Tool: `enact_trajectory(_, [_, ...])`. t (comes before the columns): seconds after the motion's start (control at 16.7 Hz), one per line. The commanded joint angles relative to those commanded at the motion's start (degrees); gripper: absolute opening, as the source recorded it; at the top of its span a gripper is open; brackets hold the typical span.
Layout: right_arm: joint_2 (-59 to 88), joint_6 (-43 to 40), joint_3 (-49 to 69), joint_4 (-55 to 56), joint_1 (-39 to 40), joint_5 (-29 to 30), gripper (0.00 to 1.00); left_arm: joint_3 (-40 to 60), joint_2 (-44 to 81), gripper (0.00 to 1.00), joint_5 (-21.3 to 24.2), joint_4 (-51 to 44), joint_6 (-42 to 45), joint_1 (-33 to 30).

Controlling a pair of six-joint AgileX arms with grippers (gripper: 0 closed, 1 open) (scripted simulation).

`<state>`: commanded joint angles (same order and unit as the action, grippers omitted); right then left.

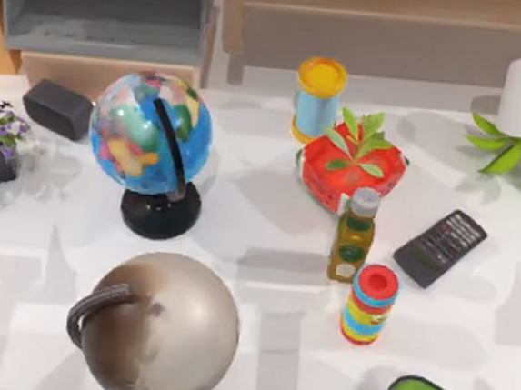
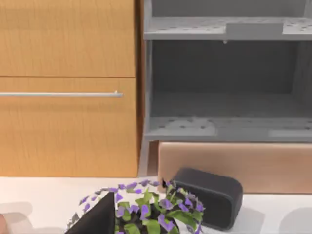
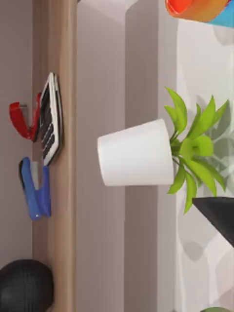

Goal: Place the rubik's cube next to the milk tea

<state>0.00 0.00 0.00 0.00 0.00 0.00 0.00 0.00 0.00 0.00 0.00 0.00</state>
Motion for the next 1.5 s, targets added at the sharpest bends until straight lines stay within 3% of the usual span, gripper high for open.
enact_trajectory(0.42, [9.1, 1.0, 8.8, 0.8, -1.9, -2.2, 1.0, 0.0, 0.0, 1.0, 0.0, 0.0, 0.0, 0.0])
enact_trajectory(1.2, [74.1, 1.4, 62.8, 6.1, -14.6, -14.1, 1.0, 0.0, 0.0, 1.0, 0.0, 0.0, 0.0, 0.0])
enact_trajectory(1.5, [91.9, 0.9, 80.1, 9.0, -18.7, -17.3, 1.0, 0.0, 0.0, 1.0, 0.0, 0.0, 0.0, 0.0])
